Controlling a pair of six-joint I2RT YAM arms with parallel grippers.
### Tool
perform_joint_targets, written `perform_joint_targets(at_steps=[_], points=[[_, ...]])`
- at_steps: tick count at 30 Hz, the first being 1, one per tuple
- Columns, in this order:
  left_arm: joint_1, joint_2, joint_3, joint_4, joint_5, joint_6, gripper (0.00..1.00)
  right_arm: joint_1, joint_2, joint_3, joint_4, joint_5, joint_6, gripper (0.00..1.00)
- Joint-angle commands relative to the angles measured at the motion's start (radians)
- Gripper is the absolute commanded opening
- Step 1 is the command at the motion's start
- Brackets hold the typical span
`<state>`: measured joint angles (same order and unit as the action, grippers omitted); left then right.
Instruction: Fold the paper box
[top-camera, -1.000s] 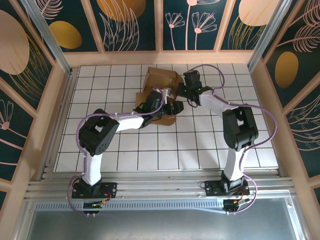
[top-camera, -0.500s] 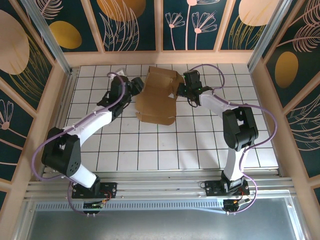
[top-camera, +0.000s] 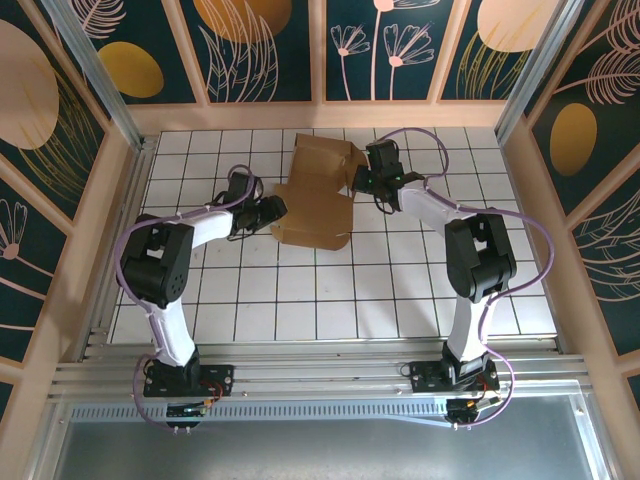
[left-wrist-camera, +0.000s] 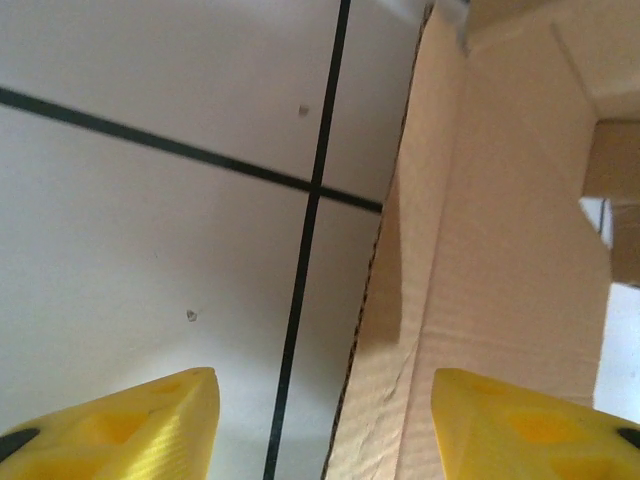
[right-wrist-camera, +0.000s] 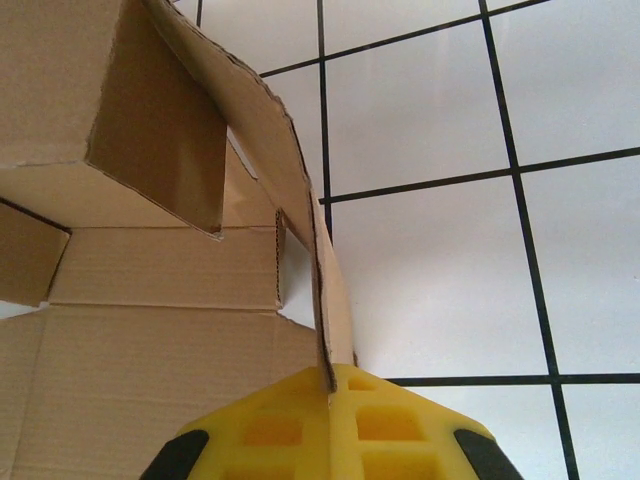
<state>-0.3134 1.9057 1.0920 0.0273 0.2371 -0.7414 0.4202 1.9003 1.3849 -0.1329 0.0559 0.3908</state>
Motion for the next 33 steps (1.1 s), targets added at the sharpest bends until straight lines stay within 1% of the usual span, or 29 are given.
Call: perform_joint_targets(at_steps=[1, 3, 5, 9, 11, 12, 19, 22, 27, 33], points=[[0.002, 0.029, 0.013, 0.049, 0.062, 0.003, 0.48, 0.009, -0.026, 0.023, -0.039, 0.011, -0.006, 0.00], [0.002, 0.044, 0.002, 0.089, 0.094, -0.012, 0.36, 0.010, -0.026, 0.031, -0.048, 0.002, 0.002, 0.00], [0.002, 0.056, -0.011, 0.135, 0.126, -0.026, 0.26, 0.009, -0.018, 0.052, -0.075, -0.004, 0.026, 0.00], [0.001, 0.073, -0.022, 0.189, 0.164, -0.034, 0.13, 0.009, 0.012, 0.119, -0.155, -0.031, 0.086, 0.00], [0.000, 0.082, -0.018, 0.191, 0.166, -0.030, 0.10, 0.009, 0.027, 0.150, -0.184, -0.036, 0.114, 0.00], [-0.001, 0.086, -0.017, 0.189, 0.160, -0.029, 0.09, 0.010, 0.034, 0.167, -0.201, -0.068, 0.128, 0.00], [-0.019, 0.104, -0.014, 0.204, 0.128, -0.036, 0.05, 0.009, 0.092, 0.232, -0.266, -0.130, 0.230, 0.00], [-0.029, 0.110, -0.010, 0.203, 0.107, -0.038, 0.05, 0.011, 0.096, 0.219, -0.252, -0.162, 0.266, 0.00], [-0.048, 0.132, 0.000, 0.221, 0.103, -0.058, 0.05, 0.017, 0.088, 0.194, -0.218, -0.190, 0.314, 0.00], [-0.083, 0.160, 0.029, 0.239, 0.105, -0.080, 0.06, 0.026, 0.080, 0.137, -0.135, -0.274, 0.390, 0.00]])
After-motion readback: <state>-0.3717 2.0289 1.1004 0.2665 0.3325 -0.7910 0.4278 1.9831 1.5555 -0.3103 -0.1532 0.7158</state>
